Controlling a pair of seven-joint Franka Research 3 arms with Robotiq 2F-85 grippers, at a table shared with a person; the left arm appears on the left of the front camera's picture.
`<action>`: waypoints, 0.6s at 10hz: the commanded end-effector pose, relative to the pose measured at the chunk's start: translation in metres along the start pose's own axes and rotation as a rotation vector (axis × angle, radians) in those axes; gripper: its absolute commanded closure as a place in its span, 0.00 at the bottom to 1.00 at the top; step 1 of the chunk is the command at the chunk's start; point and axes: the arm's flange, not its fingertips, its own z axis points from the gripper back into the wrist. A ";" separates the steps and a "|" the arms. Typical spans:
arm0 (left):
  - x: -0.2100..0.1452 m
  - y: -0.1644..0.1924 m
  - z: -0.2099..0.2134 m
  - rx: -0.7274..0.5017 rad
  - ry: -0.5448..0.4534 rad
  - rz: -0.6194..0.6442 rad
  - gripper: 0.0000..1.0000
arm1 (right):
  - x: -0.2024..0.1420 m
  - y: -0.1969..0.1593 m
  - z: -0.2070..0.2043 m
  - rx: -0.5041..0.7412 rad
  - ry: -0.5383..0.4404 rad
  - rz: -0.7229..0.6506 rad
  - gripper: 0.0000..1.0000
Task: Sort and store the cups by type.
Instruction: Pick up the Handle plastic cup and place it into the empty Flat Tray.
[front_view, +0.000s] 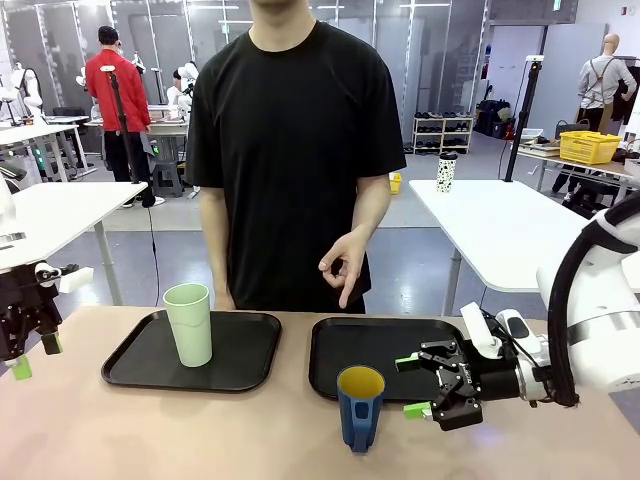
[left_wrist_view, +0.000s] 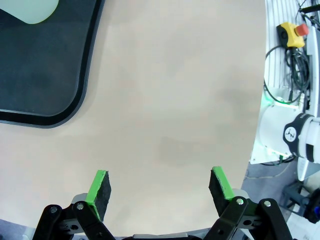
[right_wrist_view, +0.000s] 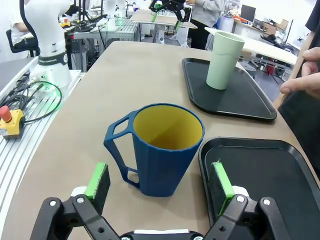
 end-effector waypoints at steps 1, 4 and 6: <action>-0.001 0.000 0.001 0.002 0.003 -0.007 0.00 | 0.000 0.000 0.000 -0.001 0.000 0.000 0.00; -0.001 0.000 0.001 0.002 0.003 -0.007 0.00 | -0.009 -0.009 -0.010 0.054 -0.029 -0.012 0.00; -0.001 0.000 0.001 0.002 0.003 -0.007 0.00 | -0.013 -0.012 -0.016 0.053 -0.032 -0.027 0.00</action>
